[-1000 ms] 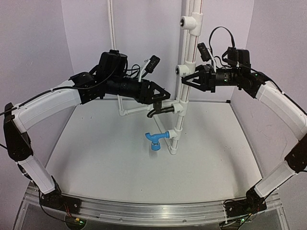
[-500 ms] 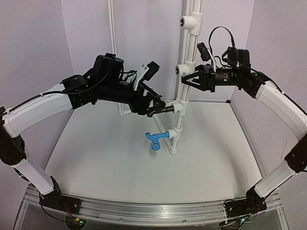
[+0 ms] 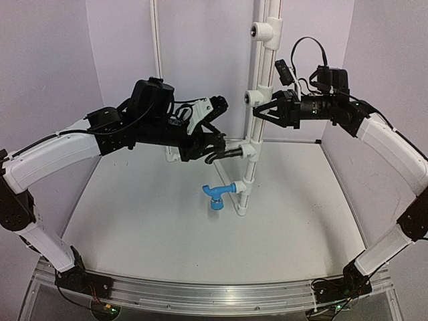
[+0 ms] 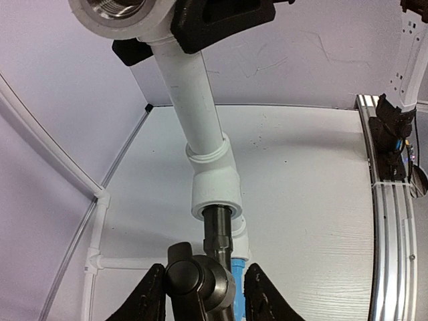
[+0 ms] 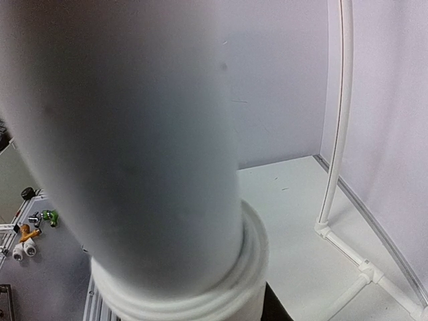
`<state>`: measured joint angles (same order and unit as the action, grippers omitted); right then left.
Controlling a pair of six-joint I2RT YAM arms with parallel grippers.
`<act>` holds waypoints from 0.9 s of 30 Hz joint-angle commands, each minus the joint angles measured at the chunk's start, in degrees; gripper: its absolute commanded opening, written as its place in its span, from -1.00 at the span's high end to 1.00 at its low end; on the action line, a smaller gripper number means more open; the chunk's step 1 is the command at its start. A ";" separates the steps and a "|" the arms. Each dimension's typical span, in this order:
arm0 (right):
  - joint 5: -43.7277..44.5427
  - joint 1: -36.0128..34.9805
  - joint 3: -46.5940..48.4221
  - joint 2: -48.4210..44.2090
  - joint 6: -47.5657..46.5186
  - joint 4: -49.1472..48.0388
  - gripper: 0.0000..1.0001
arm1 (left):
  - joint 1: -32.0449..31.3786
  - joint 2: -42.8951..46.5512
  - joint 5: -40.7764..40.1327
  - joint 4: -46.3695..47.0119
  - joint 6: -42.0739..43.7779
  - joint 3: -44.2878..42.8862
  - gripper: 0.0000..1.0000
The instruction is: Install the water faucets
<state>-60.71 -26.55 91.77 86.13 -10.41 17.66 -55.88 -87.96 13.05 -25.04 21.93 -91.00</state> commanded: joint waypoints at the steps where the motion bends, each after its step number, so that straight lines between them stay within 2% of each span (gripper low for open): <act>1: 7.61 0.80 -1.12 2.38 4.18 9.39 1.00 | -3.70 1.55 4.00 -3.89 4.81 1.70 0.12; 4: 7.54 0.83 -1.23 2.38 4.17 9.31 1.00 | -3.62 0.47 2.29 -2.93 0.91 1.99 -0.21; 7: 7.49 0.84 -1.41 2.38 4.17 9.33 1.00 | -3.51 -0.74 1.70 -2.28 -3.41 1.50 -0.33; 17: 7.08 0.80 -1.67 2.38 4.17 9.38 1.00 | 2.11 -1.55 6.87 2.01 -15.51 1.57 -0.39; 27: 7.01 0.87 -1.86 2.12 4.02 9.41 1.00 | 3.59 -5.00 8.21 -0.31 -15.41 -1.46 -0.48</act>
<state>-60.20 -26.39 91.79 86.13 -10.07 17.50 -52.41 -91.57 19.55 -24.58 7.10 -89.86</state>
